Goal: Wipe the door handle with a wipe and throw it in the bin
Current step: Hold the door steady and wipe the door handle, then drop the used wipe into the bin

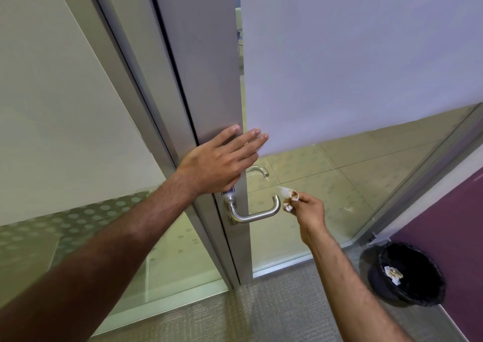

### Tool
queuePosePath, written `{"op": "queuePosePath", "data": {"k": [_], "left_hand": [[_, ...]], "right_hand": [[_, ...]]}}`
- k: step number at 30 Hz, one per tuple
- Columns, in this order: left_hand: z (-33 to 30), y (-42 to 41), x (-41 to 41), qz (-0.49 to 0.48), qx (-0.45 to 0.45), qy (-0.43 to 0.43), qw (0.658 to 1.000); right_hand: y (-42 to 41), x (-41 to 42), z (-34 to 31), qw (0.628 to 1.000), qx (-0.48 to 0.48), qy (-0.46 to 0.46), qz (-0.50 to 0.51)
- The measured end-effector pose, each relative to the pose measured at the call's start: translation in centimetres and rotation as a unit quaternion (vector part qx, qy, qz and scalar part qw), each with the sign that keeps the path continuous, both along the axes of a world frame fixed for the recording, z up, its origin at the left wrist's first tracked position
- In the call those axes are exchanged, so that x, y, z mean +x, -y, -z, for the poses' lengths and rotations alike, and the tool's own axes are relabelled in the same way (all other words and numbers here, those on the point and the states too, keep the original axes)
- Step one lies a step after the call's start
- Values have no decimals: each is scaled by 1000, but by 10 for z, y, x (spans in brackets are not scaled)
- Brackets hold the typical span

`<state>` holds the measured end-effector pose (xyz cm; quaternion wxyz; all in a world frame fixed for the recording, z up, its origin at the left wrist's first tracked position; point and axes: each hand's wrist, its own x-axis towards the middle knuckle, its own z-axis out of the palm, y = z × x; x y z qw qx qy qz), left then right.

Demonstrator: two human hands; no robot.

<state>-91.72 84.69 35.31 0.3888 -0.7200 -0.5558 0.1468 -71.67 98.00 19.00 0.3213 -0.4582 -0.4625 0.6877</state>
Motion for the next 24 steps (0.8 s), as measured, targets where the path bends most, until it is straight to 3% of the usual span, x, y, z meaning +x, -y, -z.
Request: {"op": "queuePosePath", "data": {"k": [3, 5, 8, 11, 14, 16, 19, 24], "left_hand": [[-2, 2, -1, -3, -8, 11, 1000], [-5, 3, -1, 0, -10, 41, 999], [-2, 1, 14, 24, 17, 168, 985], [15, -10, 51, 24, -2, 311, 950], [34, -29, 101, 17, -29, 454, 890], [46, -52, 136, 24, -50, 515, 856], [63, -90, 183, 22, -106, 551, 827], [101, -169, 265, 6, -202, 571, 796]], "right_hand": [[8, 8, 2, 984, -139, -103, -31], [8, 20, -1, 973, -167, -155, -46], [3, 49, -12, 957, -189, -215, -42], [-8, 85, -26, 951, -197, -234, -41], [-21, 127, -36, 953, -194, -230, -32], [-33, 159, -35, 971, -143, -189, -38], [-53, 203, -29, 990, -77, -112, -24], [-103, 286, -7, 995, -50, -76, 38]]}}
